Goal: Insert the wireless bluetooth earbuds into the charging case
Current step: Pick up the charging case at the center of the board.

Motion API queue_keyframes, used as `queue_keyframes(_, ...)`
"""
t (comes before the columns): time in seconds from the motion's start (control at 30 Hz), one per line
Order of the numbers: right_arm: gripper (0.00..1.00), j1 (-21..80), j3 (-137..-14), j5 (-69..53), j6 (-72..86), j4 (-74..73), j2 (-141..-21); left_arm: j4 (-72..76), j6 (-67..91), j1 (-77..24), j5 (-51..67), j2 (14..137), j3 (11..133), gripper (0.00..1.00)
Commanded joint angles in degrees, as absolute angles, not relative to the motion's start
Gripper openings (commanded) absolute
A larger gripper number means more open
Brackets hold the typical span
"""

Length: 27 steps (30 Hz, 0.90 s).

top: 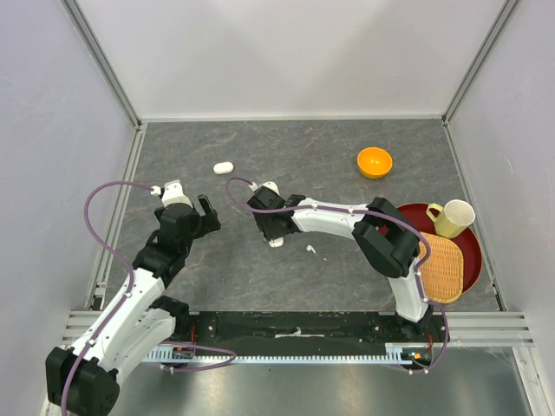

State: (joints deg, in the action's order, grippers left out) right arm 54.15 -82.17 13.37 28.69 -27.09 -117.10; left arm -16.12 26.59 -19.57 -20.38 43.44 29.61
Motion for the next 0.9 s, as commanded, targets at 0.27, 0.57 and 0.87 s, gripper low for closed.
queue_keyframes(0.27,0.3,54.49,-82.35,15.03,29.09,-25.76,-113.92,-13.1,27.51,-19.16,-18.38,42.37,29.18,1.0)
queue_keyframes(0.57,0.29,49.14,-77.44,8.89,33.13,-16.09,-104.43,-5.46,26.72,-19.16,-11.19,37.98,26.99,1.0)
queue_keyframes(0.87,0.3,42.63,-71.63,0.09,38.14,-7.12,-97.65,9.48,20.48,-19.34,8.68,30.94,20.4,1.0)
